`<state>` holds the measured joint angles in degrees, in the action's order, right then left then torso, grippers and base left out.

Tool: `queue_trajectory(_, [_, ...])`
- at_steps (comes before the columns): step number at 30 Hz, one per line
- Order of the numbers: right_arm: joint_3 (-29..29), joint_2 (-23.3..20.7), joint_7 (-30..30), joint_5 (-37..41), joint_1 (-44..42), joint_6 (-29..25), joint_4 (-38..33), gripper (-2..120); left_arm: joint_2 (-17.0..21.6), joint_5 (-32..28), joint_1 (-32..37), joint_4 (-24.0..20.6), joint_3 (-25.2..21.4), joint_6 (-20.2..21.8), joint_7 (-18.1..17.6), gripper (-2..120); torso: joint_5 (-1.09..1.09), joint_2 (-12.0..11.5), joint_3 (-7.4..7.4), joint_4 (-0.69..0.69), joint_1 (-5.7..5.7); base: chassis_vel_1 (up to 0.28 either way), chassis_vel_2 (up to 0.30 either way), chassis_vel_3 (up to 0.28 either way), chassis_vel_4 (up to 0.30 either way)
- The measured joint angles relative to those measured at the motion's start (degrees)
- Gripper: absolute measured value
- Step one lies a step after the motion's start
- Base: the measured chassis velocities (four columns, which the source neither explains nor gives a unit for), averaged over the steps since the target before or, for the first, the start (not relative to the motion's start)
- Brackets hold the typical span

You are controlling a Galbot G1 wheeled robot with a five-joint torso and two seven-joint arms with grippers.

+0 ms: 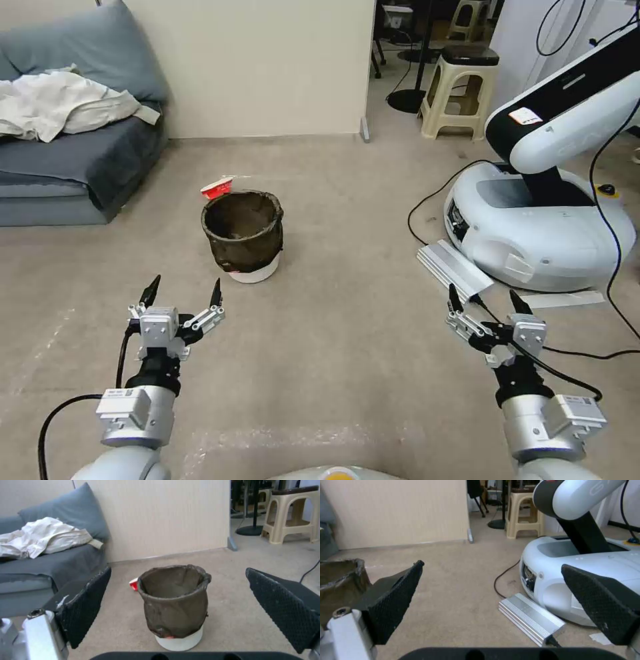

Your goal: Pick up the trash can from the floor.

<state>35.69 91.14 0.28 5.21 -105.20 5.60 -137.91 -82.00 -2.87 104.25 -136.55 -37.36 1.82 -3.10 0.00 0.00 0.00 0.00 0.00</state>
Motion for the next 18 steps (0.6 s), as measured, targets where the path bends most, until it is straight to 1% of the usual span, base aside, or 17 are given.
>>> queue_trajectory(18, [-0.1, 0.0, 0.9, 0.0, -0.3, -0.3, -0.2, 100, -0.1, 0.7, 0.2, 0.3, 0.3, -1.1, 0.1, 100, 0.0, 0.0, 0.0, 0.0, 0.0, 0.0, 0.0, 0.0, 0.0])
